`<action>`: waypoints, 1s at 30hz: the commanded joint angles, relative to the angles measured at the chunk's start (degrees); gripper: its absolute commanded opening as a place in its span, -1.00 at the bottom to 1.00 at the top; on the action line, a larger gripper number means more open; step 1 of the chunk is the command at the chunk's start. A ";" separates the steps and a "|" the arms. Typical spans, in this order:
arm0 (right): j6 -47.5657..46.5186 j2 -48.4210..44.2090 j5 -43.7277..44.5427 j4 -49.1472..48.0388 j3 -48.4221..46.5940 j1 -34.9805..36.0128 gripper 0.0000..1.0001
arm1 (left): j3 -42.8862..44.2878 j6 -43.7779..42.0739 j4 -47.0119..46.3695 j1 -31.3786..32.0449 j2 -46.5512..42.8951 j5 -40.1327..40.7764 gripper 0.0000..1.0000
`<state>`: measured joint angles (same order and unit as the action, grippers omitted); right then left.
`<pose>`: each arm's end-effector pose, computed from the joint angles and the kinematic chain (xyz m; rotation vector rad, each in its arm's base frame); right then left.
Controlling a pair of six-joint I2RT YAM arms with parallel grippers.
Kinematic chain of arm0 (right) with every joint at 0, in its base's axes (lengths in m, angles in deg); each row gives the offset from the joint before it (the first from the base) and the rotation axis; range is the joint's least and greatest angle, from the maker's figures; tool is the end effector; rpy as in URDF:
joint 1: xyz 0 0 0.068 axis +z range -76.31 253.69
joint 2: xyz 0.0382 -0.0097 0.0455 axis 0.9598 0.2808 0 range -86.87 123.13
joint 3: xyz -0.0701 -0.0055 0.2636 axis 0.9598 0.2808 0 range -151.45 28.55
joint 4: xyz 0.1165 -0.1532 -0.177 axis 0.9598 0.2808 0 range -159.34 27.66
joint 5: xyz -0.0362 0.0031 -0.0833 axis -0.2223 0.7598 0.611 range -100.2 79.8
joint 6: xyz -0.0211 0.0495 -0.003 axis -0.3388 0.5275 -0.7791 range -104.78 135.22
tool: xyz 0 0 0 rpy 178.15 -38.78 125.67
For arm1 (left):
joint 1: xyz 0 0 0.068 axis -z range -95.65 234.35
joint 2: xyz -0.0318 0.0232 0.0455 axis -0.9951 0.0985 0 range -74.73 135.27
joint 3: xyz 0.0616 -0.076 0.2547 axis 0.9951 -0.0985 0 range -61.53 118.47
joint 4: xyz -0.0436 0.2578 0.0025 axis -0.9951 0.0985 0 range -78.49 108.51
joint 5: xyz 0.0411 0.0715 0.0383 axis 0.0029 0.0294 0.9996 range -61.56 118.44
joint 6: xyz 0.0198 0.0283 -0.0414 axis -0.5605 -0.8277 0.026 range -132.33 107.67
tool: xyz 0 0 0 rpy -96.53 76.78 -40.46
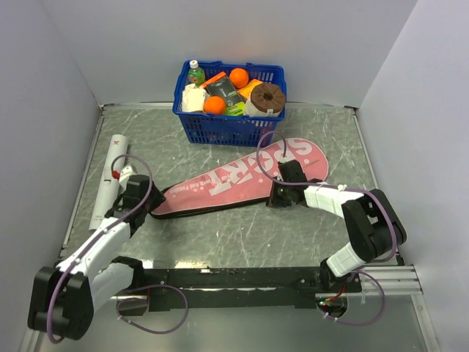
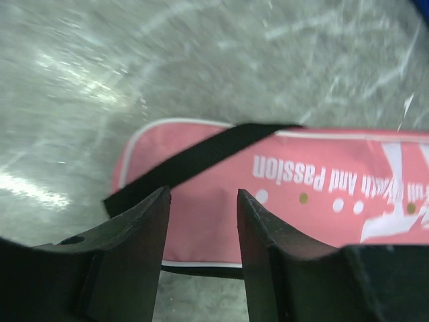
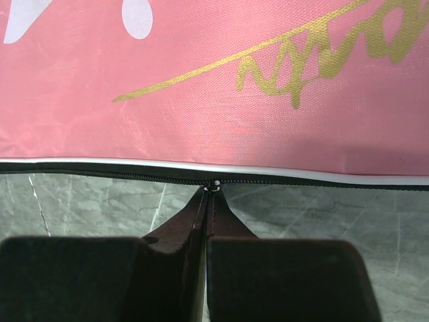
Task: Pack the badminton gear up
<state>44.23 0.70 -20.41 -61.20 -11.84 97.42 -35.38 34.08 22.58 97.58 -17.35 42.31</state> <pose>0.2551 0.1190 0.1487 0.0476 2.6188 0.5725 0.1953 -0.0370 0.1871 -0.7730 2.1629 -0.2621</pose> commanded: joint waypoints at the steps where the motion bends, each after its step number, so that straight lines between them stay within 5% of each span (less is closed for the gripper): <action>1: -1.33 0.23 -1.29 -0.93 -0.05 -0.52 -1.00 | -1.10 2.63 1.85 -1.98 -4.21 6.86 0.00; 11: -1.86 1.20 -1.03 -0.93 -0.31 -0.44 -1.00 | -1.19 3.07 1.32 -5.94 -1.75 5.91 0.06; 20: -1.86 1.55 -1.82 -1.11 -0.49 -0.17 -1.00 | 0.57 0.79 -3.77 -7.61 8.96 -2.34 -0.03; 27: -1.77 2.87 -1.39 0.82 -3.38 5.18 -1.00 | -2.32 -0.62 -8.87 -7.43 8.45 -13.33 -0.55; 30: -0.54 4.19 0.80 2.57 -6.46 10.71 -1.00 | -4.26 -0.36 -9.31 -6.65 6.43 -17.02 -0.60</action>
<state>43.27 2.71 -21.00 -61.02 -13.87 101.81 -36.69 34.26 14.40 89.67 -8.73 35.38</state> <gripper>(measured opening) 0.007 0.214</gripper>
